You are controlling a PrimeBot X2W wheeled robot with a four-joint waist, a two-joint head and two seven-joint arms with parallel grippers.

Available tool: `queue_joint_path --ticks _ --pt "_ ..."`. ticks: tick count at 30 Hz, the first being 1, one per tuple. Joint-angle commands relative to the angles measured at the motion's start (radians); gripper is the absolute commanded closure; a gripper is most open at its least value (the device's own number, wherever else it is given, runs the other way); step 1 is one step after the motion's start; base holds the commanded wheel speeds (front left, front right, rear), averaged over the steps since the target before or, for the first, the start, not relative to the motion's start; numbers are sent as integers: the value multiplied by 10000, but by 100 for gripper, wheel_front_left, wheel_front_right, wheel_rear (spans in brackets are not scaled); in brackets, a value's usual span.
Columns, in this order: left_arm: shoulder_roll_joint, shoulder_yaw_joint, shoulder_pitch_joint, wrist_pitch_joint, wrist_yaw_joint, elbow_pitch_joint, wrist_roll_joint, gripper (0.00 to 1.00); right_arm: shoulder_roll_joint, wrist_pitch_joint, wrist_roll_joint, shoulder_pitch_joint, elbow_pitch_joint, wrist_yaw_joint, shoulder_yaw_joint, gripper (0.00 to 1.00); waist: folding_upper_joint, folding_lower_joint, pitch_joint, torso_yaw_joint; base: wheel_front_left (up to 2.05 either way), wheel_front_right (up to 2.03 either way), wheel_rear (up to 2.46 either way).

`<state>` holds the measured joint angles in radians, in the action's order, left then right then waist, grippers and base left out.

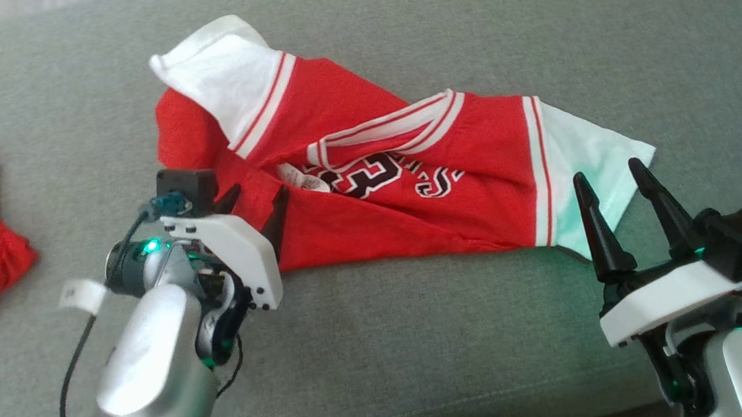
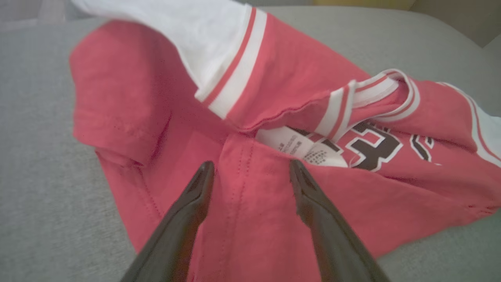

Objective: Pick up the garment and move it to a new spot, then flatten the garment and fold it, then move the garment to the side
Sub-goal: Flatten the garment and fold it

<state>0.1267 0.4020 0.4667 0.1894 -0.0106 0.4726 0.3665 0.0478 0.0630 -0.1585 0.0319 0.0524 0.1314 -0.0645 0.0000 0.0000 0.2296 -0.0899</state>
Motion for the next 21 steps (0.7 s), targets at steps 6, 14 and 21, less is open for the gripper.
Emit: queue_joint_path --ticks 6,14,21 --pt "114 -510 1086 511 -373 840 482 0 42 -45 -117 322 196 -7 -240 0 0 0 160 -238 0 0 0" --pt "141 -361 1432 844 -688 1422 737 100 36 -51 -194 400 127 -7 -159 0 0 0 200 -219 0 0 0" --pt "248 -212 1468 94 -565 1185 439 100 95 -57 -153 499 126 -7 42 0 0 0 147 -144 0 0 0"
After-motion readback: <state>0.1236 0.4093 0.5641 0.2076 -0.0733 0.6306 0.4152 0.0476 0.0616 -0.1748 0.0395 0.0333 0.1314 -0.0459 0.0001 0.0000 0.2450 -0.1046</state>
